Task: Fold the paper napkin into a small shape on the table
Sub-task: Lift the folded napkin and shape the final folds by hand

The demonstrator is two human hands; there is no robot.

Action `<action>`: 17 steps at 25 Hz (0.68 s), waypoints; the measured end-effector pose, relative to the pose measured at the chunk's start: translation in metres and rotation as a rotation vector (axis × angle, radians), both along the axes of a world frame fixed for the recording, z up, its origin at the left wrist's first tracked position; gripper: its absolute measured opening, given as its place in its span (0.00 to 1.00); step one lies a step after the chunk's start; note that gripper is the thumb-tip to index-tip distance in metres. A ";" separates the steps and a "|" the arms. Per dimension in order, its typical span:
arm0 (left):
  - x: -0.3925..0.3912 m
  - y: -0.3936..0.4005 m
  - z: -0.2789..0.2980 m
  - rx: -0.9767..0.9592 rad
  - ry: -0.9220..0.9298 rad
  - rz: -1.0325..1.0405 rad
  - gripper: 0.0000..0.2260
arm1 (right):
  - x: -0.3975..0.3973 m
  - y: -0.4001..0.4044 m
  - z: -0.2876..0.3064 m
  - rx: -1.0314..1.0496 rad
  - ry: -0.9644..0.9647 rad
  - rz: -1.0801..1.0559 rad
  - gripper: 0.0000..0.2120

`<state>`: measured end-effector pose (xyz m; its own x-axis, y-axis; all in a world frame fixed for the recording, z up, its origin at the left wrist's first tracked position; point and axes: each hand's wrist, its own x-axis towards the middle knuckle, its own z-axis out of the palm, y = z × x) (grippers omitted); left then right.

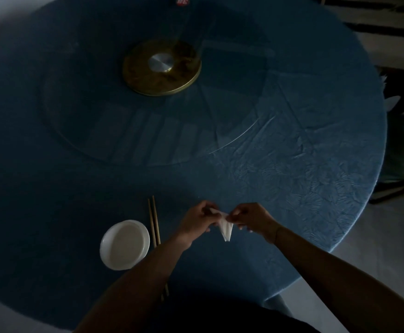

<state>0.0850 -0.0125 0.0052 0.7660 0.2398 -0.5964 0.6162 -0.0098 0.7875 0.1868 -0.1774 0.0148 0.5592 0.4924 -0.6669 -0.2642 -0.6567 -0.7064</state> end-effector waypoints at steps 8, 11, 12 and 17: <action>0.014 -0.014 0.018 -0.077 0.053 0.104 0.05 | 0.016 0.008 0.009 0.122 0.063 -0.269 0.06; 0.009 -0.012 0.022 -0.035 0.067 0.110 0.08 | 0.013 0.018 0.007 0.130 0.064 -0.280 0.06; 0.006 -0.011 0.023 -0.023 0.069 0.124 0.08 | 0.012 0.021 0.006 0.130 0.068 -0.259 0.06; -0.021 0.002 0.018 0.006 0.081 0.218 0.06 | 0.004 0.040 0.003 0.113 0.164 -0.091 0.05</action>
